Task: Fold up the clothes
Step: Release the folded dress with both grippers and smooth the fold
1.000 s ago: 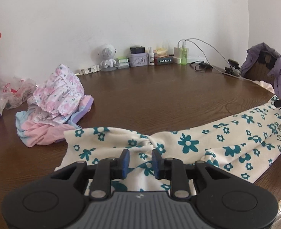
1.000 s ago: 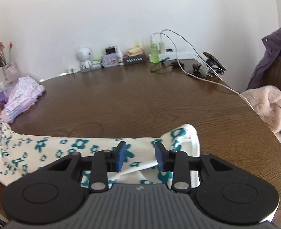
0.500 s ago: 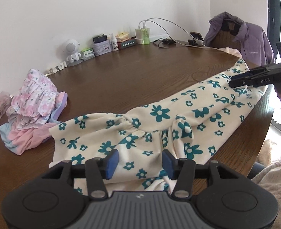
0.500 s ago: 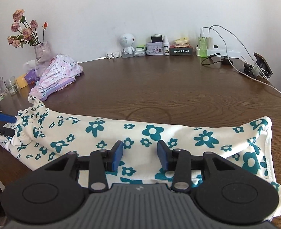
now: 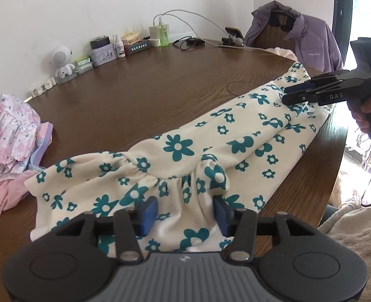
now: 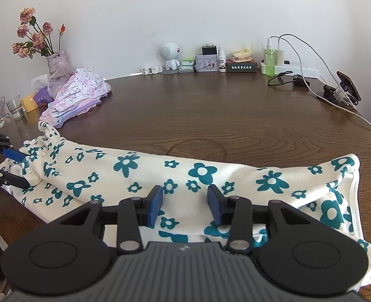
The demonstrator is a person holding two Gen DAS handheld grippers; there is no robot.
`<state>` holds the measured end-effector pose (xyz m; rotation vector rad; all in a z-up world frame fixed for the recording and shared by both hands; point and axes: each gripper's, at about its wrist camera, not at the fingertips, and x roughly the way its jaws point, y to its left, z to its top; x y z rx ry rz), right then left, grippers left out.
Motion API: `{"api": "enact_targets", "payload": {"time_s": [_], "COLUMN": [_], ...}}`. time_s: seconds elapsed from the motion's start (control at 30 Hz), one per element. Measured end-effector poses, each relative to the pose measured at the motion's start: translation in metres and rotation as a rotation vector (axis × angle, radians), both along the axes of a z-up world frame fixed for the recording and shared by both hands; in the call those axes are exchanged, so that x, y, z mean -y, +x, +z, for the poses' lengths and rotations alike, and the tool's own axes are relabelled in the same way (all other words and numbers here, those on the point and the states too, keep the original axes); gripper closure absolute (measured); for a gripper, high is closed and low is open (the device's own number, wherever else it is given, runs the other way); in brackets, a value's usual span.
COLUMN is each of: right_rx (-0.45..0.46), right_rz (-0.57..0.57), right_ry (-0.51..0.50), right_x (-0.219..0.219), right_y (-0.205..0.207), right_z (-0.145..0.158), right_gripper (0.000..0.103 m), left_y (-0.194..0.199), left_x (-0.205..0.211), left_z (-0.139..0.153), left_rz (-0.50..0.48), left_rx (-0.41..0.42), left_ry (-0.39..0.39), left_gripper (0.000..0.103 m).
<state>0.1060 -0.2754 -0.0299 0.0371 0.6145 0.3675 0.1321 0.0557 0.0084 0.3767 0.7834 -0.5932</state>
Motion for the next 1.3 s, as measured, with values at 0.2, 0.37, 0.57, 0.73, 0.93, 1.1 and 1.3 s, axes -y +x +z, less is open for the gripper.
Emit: {"api": "enact_targets", "payload": {"time_s": [0.2, 0.37, 0.57, 0.73, 0.93, 1.1, 1.3], "right_rx": [0.011, 0.019, 0.026, 0.02, 0.013, 0.038, 0.023], "right_rz": [0.013, 0.022, 0.03, 0.054, 0.102, 0.267, 0.384], "right_ry": [-0.019, -0.025, -0.042, -0.06, -0.017, 0.022, -0.007], "right_x": [-0.001, -0.001, -0.003, -0.004, -0.009, -0.061, -0.123], "right_y": [-0.002, -0.003, -0.004, -0.004, -0.001, 0.004, 0.019], "right_z": [-0.001, -0.002, -0.002, 0.0, 0.022, 0.035, 0.032], "right_gripper": [0.063, 0.064, 0.064, 0.064, 0.063, 0.064, 0.064], "left_y": [-0.018, -0.059, -0.062, -0.056, -0.016, 0.047, 0.114], "left_x": [0.016, 0.046, 0.032, -0.003, -0.069, -0.106, -0.128], "left_z": [0.025, -0.018, -0.029, 0.001, 0.046, 0.042, 0.009], "left_rz": [-0.005, -0.202, -0.117, 0.03, 0.325, 0.447, 0.513], "left_rx": [0.24, 0.472, 0.413, 0.317, 0.171, 0.017, -0.135], "left_ry": [0.164, 0.544, 0.51, 0.359, 0.0, -0.226, -0.359], "left_gripper": [0.099, 0.098, 0.087, 0.055, 0.037, 0.037, 0.038]}}
